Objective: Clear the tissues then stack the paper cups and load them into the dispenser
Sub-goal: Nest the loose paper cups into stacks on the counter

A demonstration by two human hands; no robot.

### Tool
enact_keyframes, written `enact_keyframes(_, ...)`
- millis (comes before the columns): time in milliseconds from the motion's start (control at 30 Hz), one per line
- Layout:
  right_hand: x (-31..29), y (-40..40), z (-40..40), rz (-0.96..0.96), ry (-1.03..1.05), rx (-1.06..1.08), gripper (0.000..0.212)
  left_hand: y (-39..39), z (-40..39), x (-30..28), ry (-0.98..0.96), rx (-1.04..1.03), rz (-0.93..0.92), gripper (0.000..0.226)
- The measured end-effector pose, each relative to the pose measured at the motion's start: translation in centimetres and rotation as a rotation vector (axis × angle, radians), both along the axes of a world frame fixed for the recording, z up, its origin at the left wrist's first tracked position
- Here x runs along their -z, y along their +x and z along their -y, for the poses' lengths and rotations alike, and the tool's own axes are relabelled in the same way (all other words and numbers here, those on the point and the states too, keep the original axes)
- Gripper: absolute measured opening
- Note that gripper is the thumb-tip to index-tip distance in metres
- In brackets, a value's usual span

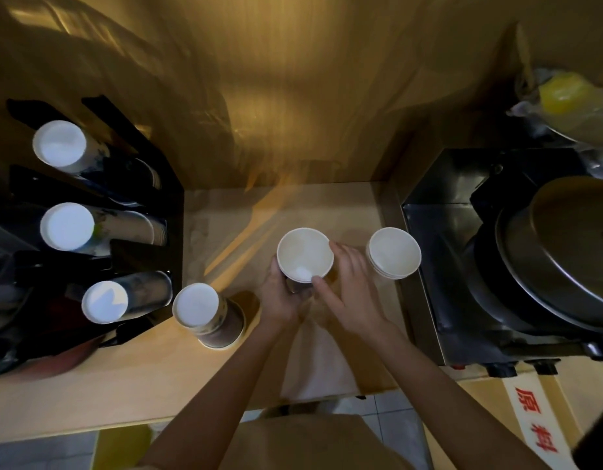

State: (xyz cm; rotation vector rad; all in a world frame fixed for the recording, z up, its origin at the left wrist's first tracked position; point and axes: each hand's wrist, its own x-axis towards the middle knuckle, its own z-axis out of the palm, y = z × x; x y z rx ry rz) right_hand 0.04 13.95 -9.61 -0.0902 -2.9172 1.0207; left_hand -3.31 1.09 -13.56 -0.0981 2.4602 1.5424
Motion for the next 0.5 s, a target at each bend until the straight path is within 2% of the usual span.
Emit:
enact_keyframes(100, -0.9, -0.8, 0.1, -0.013, 0.034, 0.041, 0.064, -0.6, 0.4, -0.7, -0.071, 0.058, 0.029, 0.092)
enact_keyframes(200, -1.9, -1.8, 0.2, -0.049, 0.060, 0.086, 0.061, -0.2, 1.3, -3.0, -0.307, 0.119, 0.015, 0.085)
enact_keyframes(267, -2.9, -2.4, 0.6, -0.071, 0.056, 0.098, 0.058, 0.8, 2.2, -5.9, -0.430, 0.144, -0.105, 0.069)
enact_keyframes(400, -4.4, -3.0, 2.6, -0.149, 0.087, 0.012, 0.041, 2.5, 5.5, -11.7, -0.581, 0.124, -0.457, 0.032)
enact_keyframes(500, -5.1, -2.9, 5.3, -0.198, 0.084, -0.118, 0.038, 3.3, 9.3, -12.6, -0.669, 0.072, -0.542, 0.031)
